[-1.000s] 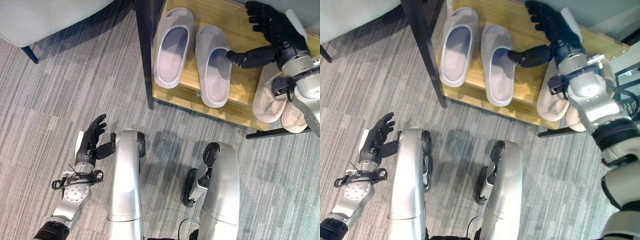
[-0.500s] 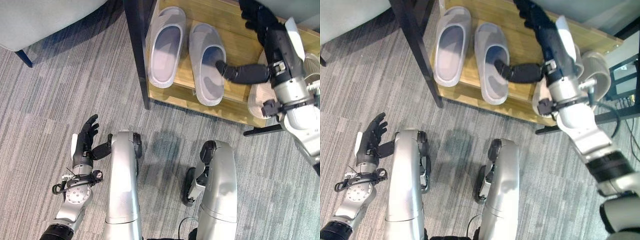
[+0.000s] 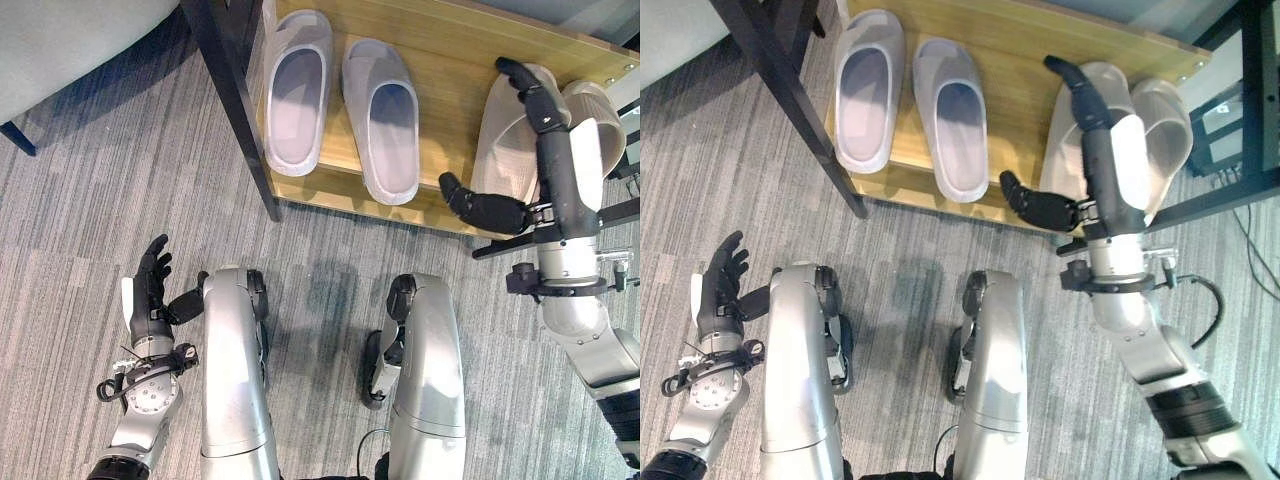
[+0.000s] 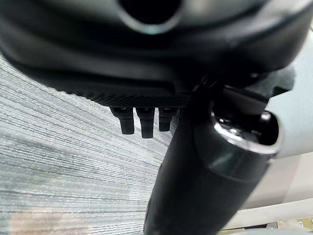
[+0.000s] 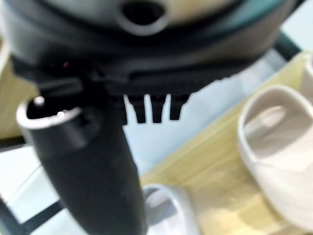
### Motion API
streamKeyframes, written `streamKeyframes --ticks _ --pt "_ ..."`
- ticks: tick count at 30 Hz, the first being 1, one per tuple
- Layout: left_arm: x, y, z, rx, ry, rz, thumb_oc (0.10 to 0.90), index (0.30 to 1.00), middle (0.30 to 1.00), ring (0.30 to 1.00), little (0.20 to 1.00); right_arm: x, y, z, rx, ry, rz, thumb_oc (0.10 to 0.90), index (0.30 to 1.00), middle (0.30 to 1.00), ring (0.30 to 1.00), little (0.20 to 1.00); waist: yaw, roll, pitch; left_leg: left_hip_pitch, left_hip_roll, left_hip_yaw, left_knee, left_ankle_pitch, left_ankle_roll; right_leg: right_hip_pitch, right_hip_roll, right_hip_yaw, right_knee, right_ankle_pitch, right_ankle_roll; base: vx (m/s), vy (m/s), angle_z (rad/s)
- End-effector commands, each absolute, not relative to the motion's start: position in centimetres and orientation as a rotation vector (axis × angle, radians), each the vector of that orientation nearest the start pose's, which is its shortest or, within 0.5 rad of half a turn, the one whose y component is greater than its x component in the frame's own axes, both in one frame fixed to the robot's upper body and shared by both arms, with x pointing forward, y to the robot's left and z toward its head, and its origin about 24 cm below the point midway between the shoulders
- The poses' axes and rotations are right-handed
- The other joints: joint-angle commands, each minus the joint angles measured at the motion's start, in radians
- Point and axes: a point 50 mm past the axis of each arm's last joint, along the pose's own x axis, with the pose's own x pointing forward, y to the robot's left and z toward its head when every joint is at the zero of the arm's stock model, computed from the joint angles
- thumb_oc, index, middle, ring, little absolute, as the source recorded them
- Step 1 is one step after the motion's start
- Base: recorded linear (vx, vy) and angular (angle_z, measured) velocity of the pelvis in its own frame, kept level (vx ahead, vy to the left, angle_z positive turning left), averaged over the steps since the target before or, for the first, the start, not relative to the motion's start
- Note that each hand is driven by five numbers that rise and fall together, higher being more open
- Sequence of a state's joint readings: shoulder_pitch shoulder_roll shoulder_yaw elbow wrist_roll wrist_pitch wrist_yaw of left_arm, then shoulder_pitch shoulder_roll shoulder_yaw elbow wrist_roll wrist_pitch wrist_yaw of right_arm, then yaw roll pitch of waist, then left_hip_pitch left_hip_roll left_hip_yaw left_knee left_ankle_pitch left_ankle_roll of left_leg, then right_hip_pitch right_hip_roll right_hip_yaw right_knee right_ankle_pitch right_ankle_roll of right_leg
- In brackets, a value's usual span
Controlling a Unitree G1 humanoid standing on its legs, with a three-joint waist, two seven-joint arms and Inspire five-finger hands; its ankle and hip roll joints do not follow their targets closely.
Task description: Arrange the slippers neatly on the shoe rack.
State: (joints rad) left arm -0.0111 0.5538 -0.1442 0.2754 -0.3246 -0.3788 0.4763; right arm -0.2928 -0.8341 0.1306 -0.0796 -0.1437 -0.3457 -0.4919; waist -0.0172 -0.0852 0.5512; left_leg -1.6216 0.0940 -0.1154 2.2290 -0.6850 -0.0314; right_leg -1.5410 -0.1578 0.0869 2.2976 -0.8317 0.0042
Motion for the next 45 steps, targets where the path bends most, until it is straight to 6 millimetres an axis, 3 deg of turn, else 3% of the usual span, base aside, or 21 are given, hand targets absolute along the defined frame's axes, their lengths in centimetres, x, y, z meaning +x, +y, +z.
streamKeyframes --ticks 1,16,21,33,45 --pt "25.6 22.6 6.3 0.21 -0.277 0.271 0.8 0.9 0.9 0.9 0.9 25.3 -20.2 24.8 -0.64 -1.099 -0.181 0.8 0.9 0.9 0.9 0.9 0.006 -0.011 -0.031 0.052 -0.01 -0.048 0.022 -0.155 0.053 -0.029 -0.002 0.055 -0.014 0.006 -0.059 0.0 0.0 0.0" --pt "25.5 22.8 6.1 0.205 -0.26 0.289 0.8 0.9 0.9 0.9 0.9 25.6 -18.9 19.7 -0.42 -0.872 -0.091 0.8 0.9 0.9 0.9 0.9 -0.004 -0.014 -0.031 0.052 -0.01 -0.045 0.025 -0.147 0.058 -0.029 0.003 0.054 -0.019 0.01 -0.06 0.0 0.0 0.0" --pt "25.7 22.9 6.0 0.189 -0.244 0.288 0.8 0.9 0.9 0.9 0.9 26.3 -18.3 18.5 -0.211 -0.769 0.002 0.8 0.9 0.9 0.9 0.9 -0.001 -0.014 -0.031 0.052 -0.012 -0.044 0.022 -0.142 0.057 -0.029 0.003 0.052 -0.019 0.015 -0.058 0.0 0.0 0.0" --pt "25.9 22.9 6.2 0.183 -0.245 0.277 0.8 0.9 0.9 0.9 0.9 27.0 -16.7 17.6 -0.167 -0.711 0.115 0.8 0.9 0.9 0.9 0.9 0.008 -0.01 -0.031 0.052 -0.018 -0.048 0.019 -0.139 0.055 -0.029 0.005 0.051 -0.019 0.016 -0.058 0.0 0.0 0.0" --pt "26.2 23.0 6.2 0.184 -0.239 0.271 0.8 0.9 0.9 0.9 0.9 27.6 -14.5 18.2 -0.164 -0.712 0.243 0.8 0.9 0.9 0.9 0.9 0.02 -0.005 -0.031 0.052 -0.024 -0.05 0.02 -0.135 0.052 -0.029 0.003 0.048 -0.017 0.017 -0.057 0.0 0.0 0.0"
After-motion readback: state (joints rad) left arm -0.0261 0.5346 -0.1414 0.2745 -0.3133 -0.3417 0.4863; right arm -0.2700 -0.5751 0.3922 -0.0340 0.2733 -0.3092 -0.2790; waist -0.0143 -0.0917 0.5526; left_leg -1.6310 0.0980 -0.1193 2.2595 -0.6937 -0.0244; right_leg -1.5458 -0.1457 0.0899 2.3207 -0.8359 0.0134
